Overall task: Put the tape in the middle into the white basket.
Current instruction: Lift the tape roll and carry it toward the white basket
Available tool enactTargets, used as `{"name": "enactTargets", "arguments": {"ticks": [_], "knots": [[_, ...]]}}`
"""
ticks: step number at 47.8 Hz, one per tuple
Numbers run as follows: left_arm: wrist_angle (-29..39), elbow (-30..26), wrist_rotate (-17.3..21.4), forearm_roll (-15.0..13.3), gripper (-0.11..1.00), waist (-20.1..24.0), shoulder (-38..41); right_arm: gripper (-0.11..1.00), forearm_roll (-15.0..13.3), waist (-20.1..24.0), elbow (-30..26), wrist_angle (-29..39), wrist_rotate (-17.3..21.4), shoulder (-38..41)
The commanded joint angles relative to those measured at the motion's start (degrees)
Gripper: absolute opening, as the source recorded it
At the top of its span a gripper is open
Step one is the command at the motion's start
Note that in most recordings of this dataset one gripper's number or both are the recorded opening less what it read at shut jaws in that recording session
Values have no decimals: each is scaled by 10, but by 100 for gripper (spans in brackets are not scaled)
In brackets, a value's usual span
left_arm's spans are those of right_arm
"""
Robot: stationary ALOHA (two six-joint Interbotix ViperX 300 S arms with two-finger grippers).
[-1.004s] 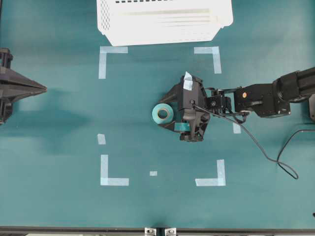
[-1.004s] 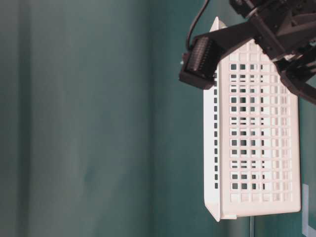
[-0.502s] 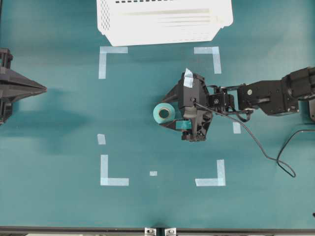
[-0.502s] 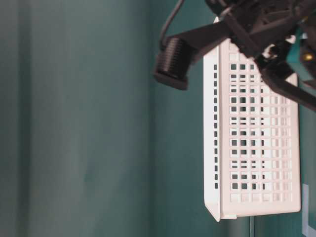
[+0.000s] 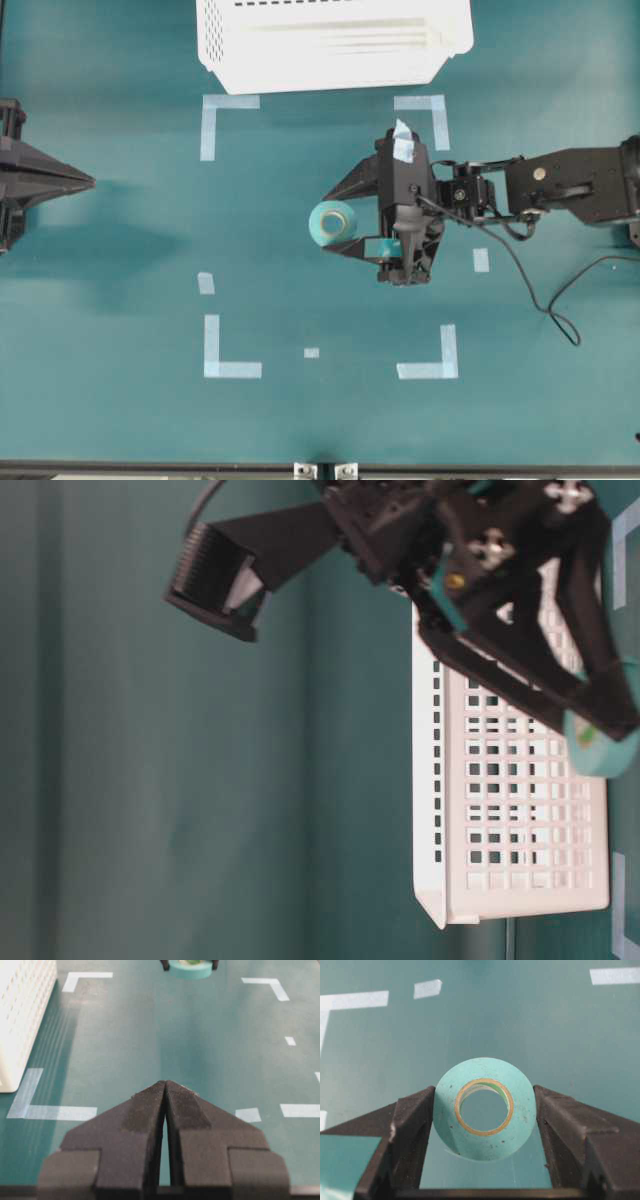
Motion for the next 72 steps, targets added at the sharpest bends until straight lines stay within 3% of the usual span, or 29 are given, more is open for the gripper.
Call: {"name": "enactTargets", "arguments": {"ticks": [1,24,40,72], "knots": [[-4,-7,1,-1,-11,-2,4,67,-4,-1,-6,7,0,-30],[-4,-7,1,-1,-11,-1,4,67,-4,-24,-6,66,-1,-128],[-4,-7,1,-1,-11,-2,4,67,-4,-48,-4,76,-4,-141],[-4,-7,1,-1,-11,-1,4,67,-17,-217,0,97,-5,-164]]}}
